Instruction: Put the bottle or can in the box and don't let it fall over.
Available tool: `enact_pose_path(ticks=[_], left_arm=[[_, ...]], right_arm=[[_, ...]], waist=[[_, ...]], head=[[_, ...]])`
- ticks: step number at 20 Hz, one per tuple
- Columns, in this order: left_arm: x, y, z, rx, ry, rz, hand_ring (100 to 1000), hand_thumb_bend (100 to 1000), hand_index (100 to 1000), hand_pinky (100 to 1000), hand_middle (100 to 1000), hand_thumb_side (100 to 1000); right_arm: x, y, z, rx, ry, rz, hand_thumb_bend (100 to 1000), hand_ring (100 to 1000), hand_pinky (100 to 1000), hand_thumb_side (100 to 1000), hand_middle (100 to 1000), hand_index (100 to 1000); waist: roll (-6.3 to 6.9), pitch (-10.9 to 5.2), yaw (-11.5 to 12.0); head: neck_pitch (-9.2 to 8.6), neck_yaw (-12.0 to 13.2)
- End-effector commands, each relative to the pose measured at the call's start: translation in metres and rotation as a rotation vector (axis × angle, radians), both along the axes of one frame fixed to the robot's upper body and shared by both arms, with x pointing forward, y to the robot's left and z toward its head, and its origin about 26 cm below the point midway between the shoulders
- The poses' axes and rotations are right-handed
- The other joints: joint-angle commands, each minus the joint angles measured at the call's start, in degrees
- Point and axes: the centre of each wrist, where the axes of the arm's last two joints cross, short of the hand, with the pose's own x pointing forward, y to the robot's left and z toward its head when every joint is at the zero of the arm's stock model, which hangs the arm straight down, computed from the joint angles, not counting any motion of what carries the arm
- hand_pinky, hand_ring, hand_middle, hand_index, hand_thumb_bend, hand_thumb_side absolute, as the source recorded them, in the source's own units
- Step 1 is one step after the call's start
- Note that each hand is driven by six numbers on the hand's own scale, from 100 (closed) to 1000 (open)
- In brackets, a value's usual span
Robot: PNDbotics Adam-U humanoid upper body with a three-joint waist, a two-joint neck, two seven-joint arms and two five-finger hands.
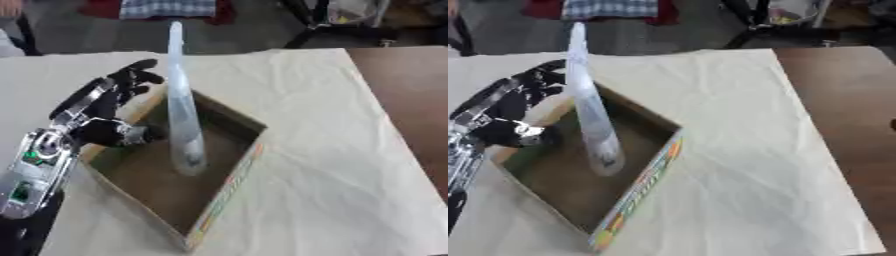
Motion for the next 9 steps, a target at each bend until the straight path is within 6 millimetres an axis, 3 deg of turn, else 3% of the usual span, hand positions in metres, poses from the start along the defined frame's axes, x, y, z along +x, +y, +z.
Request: enact_pose_path(ticks=[1, 2, 3, 4, 5, 7, 9], left_arm=[[-0.015, 0.028, 0.019, -0.034, -0.085, 0.084, 1000, 622, 794, 1000, 1000, 365], [-0.02, 0.035, 0.02, -0.056, -0.098, 0.111, 1000, 577, 796, 1000, 1000, 386], [-0.025, 0.041, 0.022, -0.082, -0.114, 0.133, 1000, 459, 793, 1000, 1000, 503], [-0.03, 0.047, 0.023, -0.11, -0.131, 0.149, 1000, 420, 792, 1000, 1000, 484], [-0.034, 0.051, 0.025, -0.135, -0.147, 0.153, 1000, 343, 783, 1000, 1000, 528], [-0.042, 0.059, 0.028, -0.171, -0.162, 0.152, 1000, 280, 777, 1000, 1000, 546], [-0.05, 0.068, 0.032, -0.202, -0.191, 0.168, 1000, 211, 777, 1000, 1000, 502]], right_arm=[[-0.003, -0.003, 0.01, -0.035, -0.034, -0.006, 100, 1000, 982, 484, 1000, 814], [-0.003, -0.003, 0.01, -0.035, -0.034, -0.009, 100, 1000, 982, 482, 1000, 814], [-0.004, -0.004, 0.009, -0.035, -0.033, -0.012, 100, 1000, 983, 480, 1000, 814], [-0.004, -0.004, 0.009, -0.036, -0.034, -0.014, 100, 1000, 983, 472, 1000, 814], [-0.004, -0.005, 0.009, -0.035, -0.036, -0.016, 100, 1000, 985, 470, 1000, 815], [-0.004, -0.005, 0.009, -0.033, -0.04, -0.02, 100, 1000, 984, 470, 1000, 815], [-0.005, -0.006, 0.009, -0.032, -0.041, -0.022, 100, 1000, 983, 470, 1000, 814]], waist=[[-0.26, -1.29, 0.17], [-0.33, -1.28, 0.22], [-0.41, -1.28, 0.3], [-0.51, -1.3, 0.38], [-0.59, -1.31, 0.46], [-0.77, -1.31, 0.61], [-0.96, -1.3, 0.7]], head=[[-0.05, -0.63], [-0.13, -0.82], [-0.07, -1.08], [0.01, -1.27], [-0.03, -1.32], [-0.18, -1.4], [-0.16, -1.57]])
